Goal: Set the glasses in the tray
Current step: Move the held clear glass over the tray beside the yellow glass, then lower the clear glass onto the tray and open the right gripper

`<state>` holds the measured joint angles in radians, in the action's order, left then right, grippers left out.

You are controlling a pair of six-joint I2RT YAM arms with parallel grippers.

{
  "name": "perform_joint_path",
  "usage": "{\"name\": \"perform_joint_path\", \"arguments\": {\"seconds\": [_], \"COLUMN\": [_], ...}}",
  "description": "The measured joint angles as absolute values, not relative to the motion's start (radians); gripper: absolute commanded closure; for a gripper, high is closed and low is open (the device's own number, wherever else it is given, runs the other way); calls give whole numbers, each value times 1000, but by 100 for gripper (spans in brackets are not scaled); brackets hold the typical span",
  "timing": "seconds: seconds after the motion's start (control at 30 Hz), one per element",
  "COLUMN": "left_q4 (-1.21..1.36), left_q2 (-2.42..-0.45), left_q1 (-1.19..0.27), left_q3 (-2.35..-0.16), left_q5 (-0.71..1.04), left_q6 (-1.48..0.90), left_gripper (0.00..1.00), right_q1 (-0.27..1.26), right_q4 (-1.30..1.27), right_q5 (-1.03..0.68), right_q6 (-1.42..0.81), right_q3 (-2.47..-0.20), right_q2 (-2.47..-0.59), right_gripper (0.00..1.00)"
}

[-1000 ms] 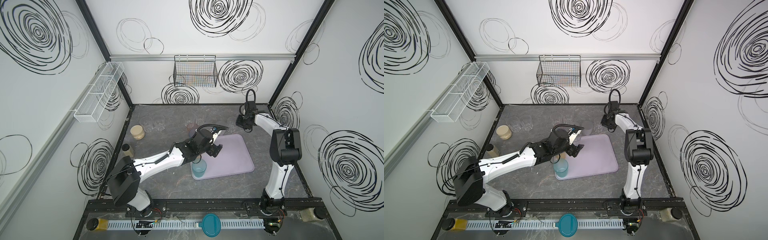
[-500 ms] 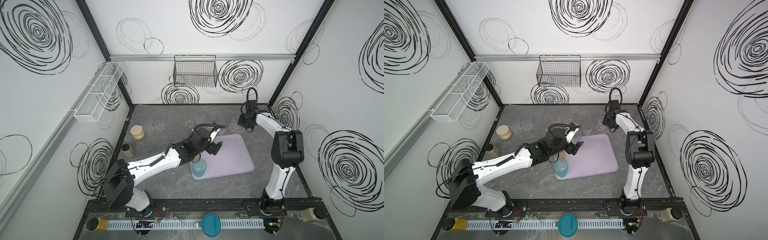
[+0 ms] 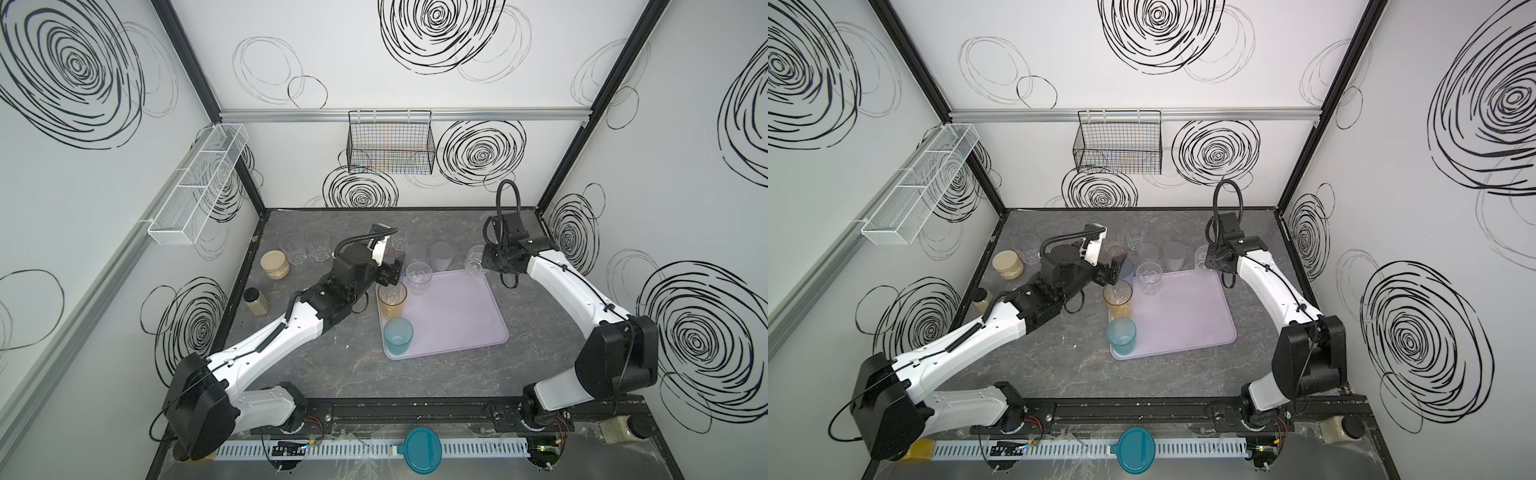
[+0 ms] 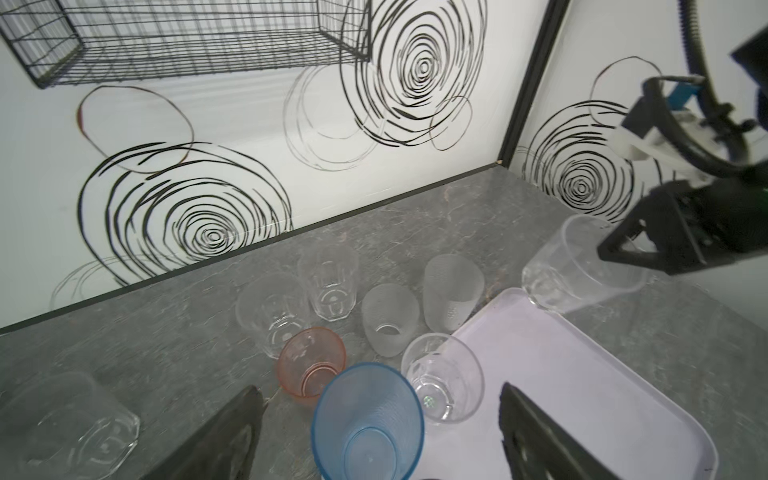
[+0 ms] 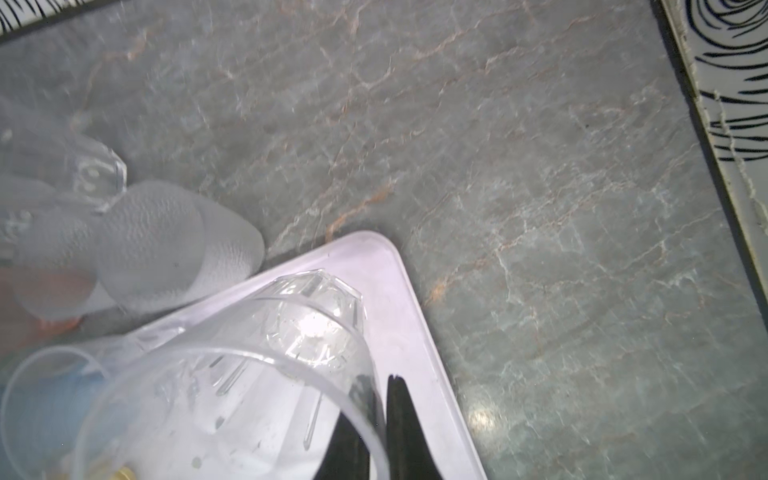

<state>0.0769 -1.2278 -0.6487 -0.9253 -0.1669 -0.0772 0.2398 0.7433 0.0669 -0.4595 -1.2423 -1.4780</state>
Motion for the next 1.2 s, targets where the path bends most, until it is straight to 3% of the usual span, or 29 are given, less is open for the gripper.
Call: {"name": "perform_joint_path", "arguments": {"seconds": [0.43,1.2], "left_q4": [73,10], "left_q2": [-1103,-995], "left_q1": [-588,-580], "left_q3": [-768,-680], "left_q5": [-185,-181], "left_q6": [-138,-213], "left_gripper": [8,10], "right_q1": [505,789], "right_q4": [813,806], "right_q5": [113,91], "right_q6": [-502,-588], "right_q3": [-1165,-1196], "right_q2": [-1475,-1658], "right_gripper": [92,94]}}
